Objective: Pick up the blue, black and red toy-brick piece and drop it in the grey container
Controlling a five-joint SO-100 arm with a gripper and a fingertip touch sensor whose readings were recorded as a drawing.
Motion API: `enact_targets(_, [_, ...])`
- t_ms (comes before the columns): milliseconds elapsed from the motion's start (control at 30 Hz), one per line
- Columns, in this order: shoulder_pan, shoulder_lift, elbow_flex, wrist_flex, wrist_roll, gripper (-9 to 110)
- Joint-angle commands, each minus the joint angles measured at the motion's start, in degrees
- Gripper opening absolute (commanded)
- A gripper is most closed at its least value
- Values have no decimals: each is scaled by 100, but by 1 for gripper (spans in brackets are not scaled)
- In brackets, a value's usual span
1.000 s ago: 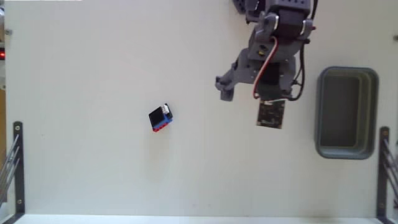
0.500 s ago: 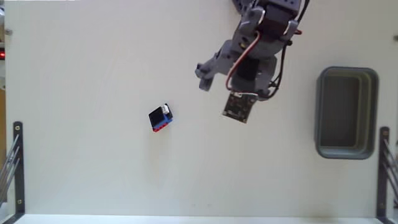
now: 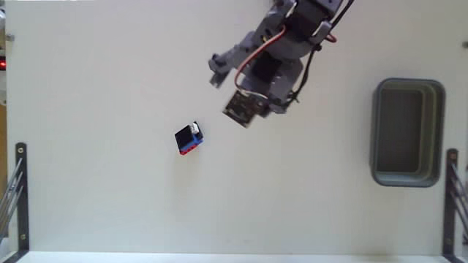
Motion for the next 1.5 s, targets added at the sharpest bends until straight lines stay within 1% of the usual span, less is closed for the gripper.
enact_targets(0, [319,219,12,110,26,110])
enact_targets(133, [570,219,12,110,26,110])
enact_targets(600, [577,219,12,110,26,110])
enact_targets(1467, [326,219,12,110,26,110])
